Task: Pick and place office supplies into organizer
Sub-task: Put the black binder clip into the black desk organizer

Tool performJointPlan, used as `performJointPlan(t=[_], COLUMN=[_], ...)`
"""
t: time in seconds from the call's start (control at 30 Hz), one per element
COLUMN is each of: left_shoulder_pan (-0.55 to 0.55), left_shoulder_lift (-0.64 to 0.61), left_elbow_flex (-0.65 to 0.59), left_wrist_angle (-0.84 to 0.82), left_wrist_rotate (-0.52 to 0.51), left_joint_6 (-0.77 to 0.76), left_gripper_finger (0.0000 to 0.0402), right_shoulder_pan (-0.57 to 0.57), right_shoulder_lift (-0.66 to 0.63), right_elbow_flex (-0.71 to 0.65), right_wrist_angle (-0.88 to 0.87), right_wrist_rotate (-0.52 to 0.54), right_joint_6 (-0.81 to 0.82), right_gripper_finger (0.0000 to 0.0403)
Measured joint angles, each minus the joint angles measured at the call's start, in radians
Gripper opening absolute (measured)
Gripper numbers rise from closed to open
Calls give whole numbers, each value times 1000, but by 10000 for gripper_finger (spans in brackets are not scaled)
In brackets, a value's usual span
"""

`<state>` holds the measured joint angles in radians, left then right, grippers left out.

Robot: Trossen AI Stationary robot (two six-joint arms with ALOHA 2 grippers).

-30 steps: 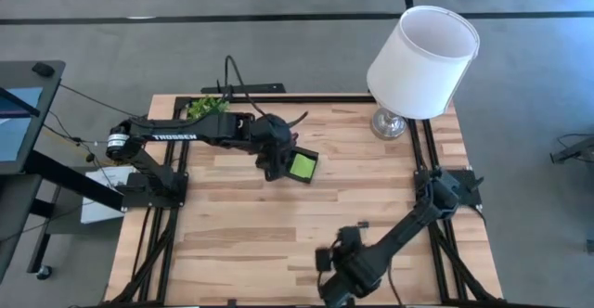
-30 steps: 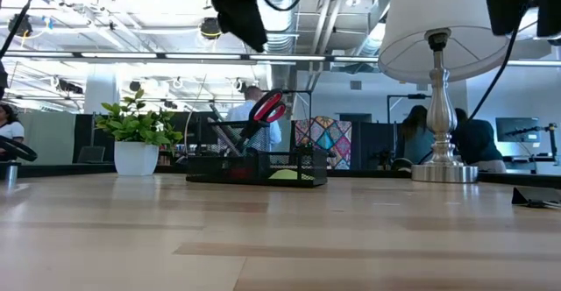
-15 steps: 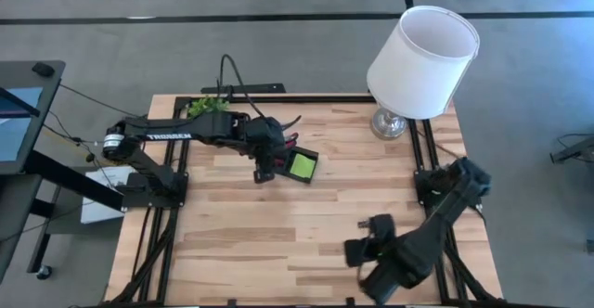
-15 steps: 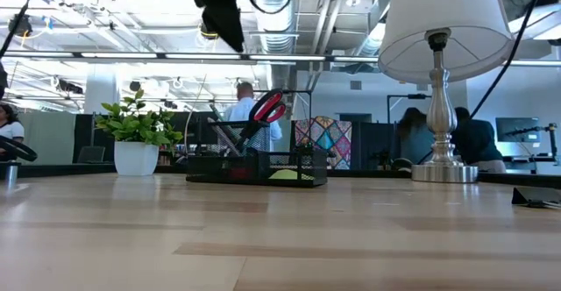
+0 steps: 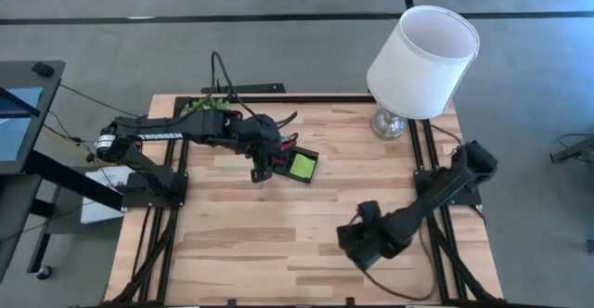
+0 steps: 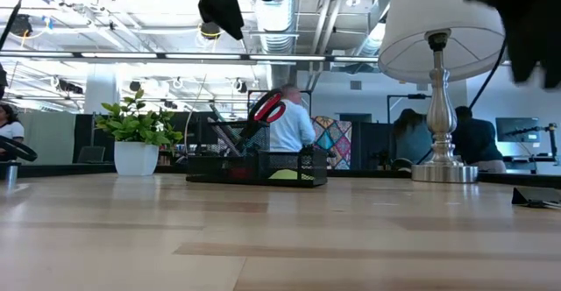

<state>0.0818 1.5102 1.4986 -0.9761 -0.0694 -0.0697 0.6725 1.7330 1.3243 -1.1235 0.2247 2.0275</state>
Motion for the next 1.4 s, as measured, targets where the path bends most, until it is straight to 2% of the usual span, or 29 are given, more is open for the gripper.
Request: performJointPlan(t=[0.1, 0.2, 0.37, 0.47, 0.6, 0.73, 0.83, 1.1, 1.4], left_shoulder_pan=[0, 1, 0, 0, 0, 0, 0, 0, 0], left_shoulder_lift=[0, 0, 0, 0, 0, 0, 0, 1, 1], left_elbow_flex=[0, 0, 0, 0, 0, 0, 0, 0, 0], left_wrist_angle=[2, 4, 4, 3, 2, -10, -21, -21, -25], left_wrist_rotate=[1, 1, 1, 1, 2, 2, 2, 3, 3], left_joint_6=[-7, -19, -20, -21, -23, -23, -22, -4, -3], left_gripper_finger=[196, 196, 196, 196, 196, 196, 196, 196, 196], right_shoulder_pan=[-32, -61, -116, -149, -175, -177, -170, -157, -158], right_shoulder_lift=[46, 76, 83, 89, 114, 149, 174, 255, 242], right_elbow_flex=[0, 0, 0, 2, 2, 1, 1, -1, -64], right_wrist_angle=[-28, -83, -40, 19, -6, -88, -70, -52, -37], right_wrist_rotate=[-133, -193, -153, -134, -148, -189, -230, -227, -192], right_joint_6=[-34, -11, 1, -68, -110, -15, 4, 60, 111], right_gripper_finger=[122, 144, 190, 219, 246, 249, 249, 249, 249])
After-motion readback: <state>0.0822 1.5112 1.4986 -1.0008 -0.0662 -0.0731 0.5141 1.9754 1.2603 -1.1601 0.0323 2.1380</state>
